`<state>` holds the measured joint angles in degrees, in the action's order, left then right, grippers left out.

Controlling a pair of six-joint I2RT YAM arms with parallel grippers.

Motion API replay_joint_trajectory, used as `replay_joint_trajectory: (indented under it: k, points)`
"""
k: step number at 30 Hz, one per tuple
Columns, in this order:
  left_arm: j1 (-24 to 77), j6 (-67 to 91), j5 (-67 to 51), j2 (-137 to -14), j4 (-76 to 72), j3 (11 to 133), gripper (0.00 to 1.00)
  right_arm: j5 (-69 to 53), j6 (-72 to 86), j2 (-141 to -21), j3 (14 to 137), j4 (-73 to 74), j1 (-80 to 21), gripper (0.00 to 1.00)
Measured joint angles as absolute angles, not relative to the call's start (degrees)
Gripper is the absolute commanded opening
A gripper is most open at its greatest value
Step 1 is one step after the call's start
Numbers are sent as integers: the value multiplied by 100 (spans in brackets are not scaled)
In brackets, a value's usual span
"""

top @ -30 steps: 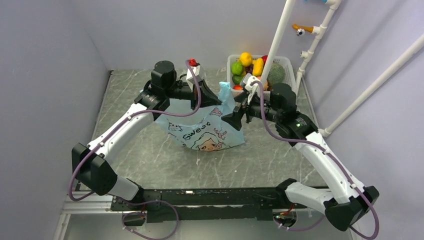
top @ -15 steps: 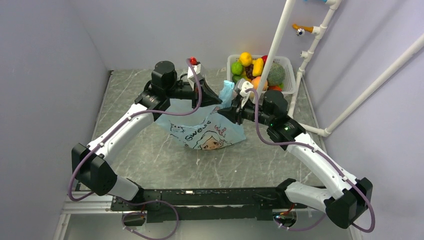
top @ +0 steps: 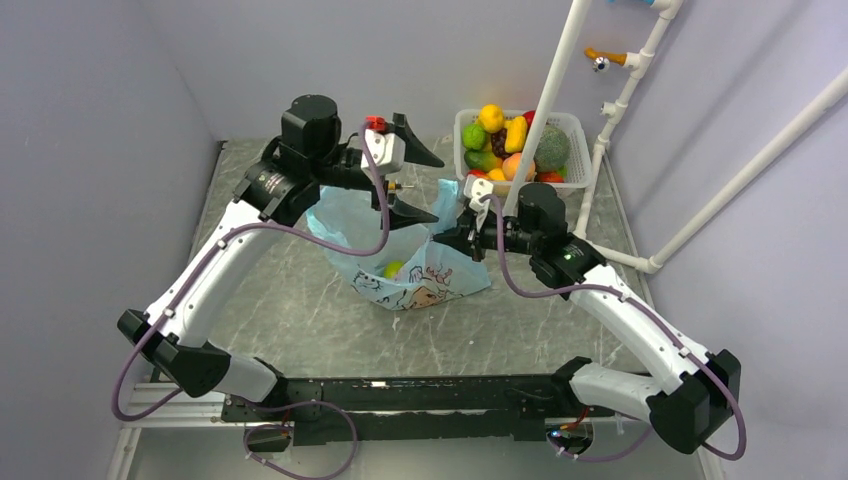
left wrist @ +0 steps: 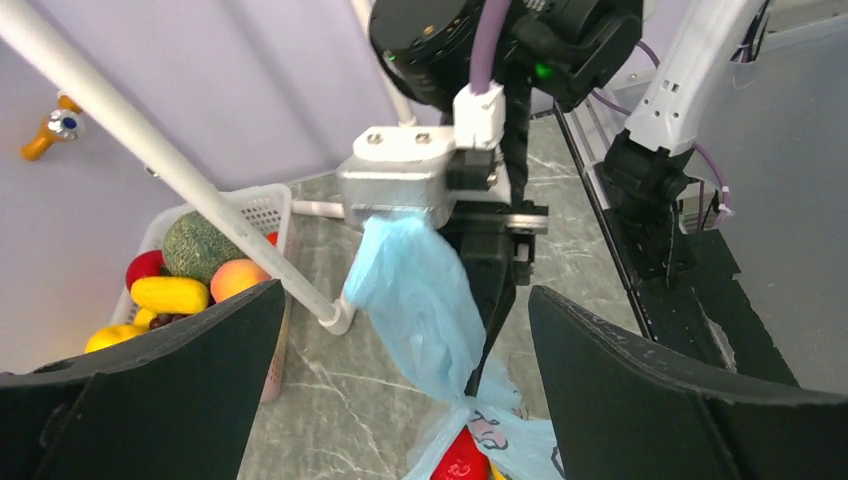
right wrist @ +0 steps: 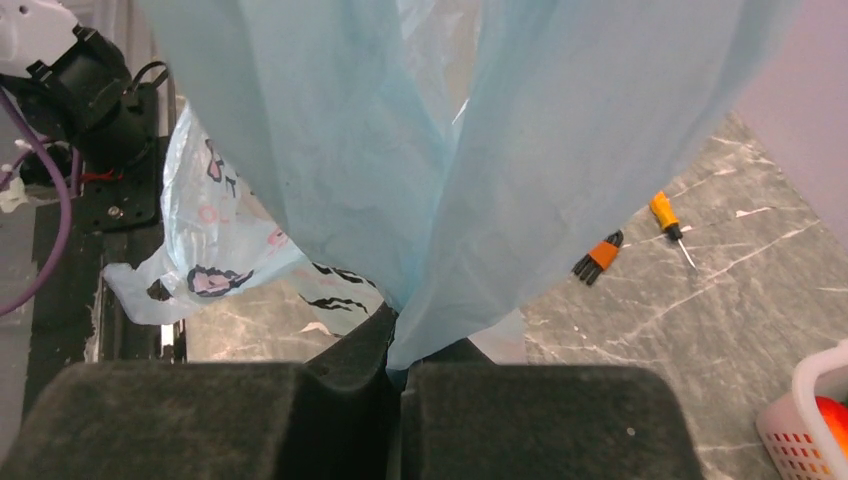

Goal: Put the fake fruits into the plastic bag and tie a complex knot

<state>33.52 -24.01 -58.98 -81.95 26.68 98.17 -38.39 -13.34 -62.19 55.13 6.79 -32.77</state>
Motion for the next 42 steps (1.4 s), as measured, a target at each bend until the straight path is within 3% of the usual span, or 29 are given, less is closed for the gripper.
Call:
replay_joint_trajectory:
  k: [2,4,6,7,8,9,10,11,14,17,22,26,29,30,31,32,35,36,42]
  points:
    - [3472,-2429,-5854,-8202,2729,9880,90,-3944,-1404,-6267,5544,757,-3277,0]
    - [3570,-2357,-5793,-8263,2714,9880,70,-4007,-1470,-6311,5588,840,-3277,0]
    - [3621,-2206,-5763,-8396,2689,9891,39,-4058,-1533,-6329,5634,954,-3277,0]
    - [3623,-2130,-5758,-8466,2692,9907,17,-4069,-1566,-6329,5651,1013,-3277,2]
    - [3623,-2067,-5763,-8552,2698,9937,3,-4077,-1603,-6326,5664,1061,-3277,14]
    - [3623,-1994,-5763,-8643,2698,9961,0,-4075,-1627,-6324,5673,1096,-3277,30]
    - [3616,-1925,-5760,-8709,2692,9968,0,-4062,-1643,-6318,5675,1135,-3277,57]
    - [3599,-1826,-5767,-8750,2685,9966,0,-4040,-1621,-6309,5675,1170,-3277,75]
    - [3518,-1435,-5817,-8757,2410,9887,0,-3942,-1439,-6276,5675,1177,-3271,87]
    - [3415,-991,-5900,-8707,1992,9767,0,-3898,-1133,-6263,5675,956,-3273,88]
    - [3315,-506,-5990,-8707,1581,9758,0,-3782,-633,-6412,5697,176,-3295,79]
    - [3291,-200,-6014,-8705,1328,9686,0,-3662,-464,-6702,5642,-301,-3306,41]
    - [3218,123,-6007,-8705,1133,9601,0,-3645,-419,-6781,5433,-532,-3306,2]
    - [3168,231,-5999,-8705,1079,9564,0,-3645,-427,-6783,5343,-609,-3304,0]
    - [3096,329,-5961,-8705,1026,9511,4,-3645,-429,-6781,5256,-690,-3284,0]
    - [3046,386,-5940,-8705,1022,9478,18,-3645,-434,-6779,5186,-768,-3269,0]
    - [2847,301,-5861,-8705,1118,9395,83,-3645,-445,-6761,5041,-886,-3199,0]
    - [2759,71,-5867,-8694,1247,9400,97,-3645,-445,-6761,5017,-849,-3162,0]
    - [2545,-2383,-5596,-8549,2991,9419,99,-3658,-447,-6705,5011,-637,-3074,0]
